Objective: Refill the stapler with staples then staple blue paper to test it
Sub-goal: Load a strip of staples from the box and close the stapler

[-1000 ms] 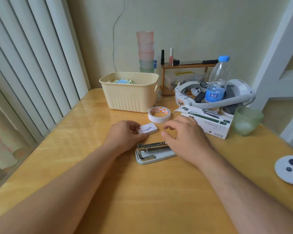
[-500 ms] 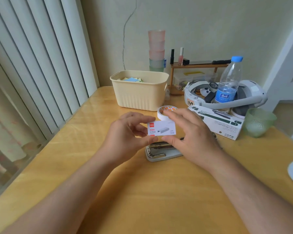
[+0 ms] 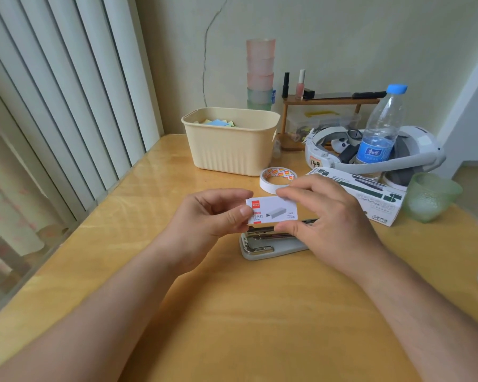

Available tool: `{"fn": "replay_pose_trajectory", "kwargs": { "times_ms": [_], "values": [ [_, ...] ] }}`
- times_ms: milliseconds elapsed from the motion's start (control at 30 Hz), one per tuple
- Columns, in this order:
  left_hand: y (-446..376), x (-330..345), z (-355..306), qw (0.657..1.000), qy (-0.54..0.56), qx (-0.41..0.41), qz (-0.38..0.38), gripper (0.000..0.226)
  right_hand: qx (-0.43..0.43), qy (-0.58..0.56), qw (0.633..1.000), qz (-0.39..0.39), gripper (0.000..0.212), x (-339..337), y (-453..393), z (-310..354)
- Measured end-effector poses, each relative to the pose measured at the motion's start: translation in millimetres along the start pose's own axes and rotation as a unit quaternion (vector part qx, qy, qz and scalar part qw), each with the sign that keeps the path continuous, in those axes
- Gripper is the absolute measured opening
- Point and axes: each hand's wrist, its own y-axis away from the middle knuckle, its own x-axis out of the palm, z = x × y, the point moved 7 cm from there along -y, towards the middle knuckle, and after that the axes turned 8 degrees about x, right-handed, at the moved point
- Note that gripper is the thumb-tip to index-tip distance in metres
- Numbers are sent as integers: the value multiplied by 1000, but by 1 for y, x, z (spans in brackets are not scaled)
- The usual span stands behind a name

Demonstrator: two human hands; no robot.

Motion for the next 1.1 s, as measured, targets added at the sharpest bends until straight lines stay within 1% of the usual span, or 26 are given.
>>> {"fn": "replay_pose_trajectory", "kwargs": {
  "times_ms": [500,667,833,900,967,1033,1100],
  "values": [
    [0,-1,0,1000,8,-1,7,20,20,-29,999,20,51,0,1,-3],
    [1,3,3,997,63,-37,32,19,38,-60,997,25,53,0,1,-8],
    [0,8,4,995,65,-44,60,11,44,-60,997,32,52,2,2,-9],
    [0,8,4,996,57,-33,58,8,41,-63,996,41,51,4,2,-7],
    [0,8,3,997,48,-23,50,12,36,-65,996,46,51,4,2,-5],
    [0,7,4,998,51,-27,40,16,41,-66,996,42,50,3,1,-6],
    [0,5,4,998,44,-28,31,15,46,-63,996,38,51,2,1,-7]
  ]
}}
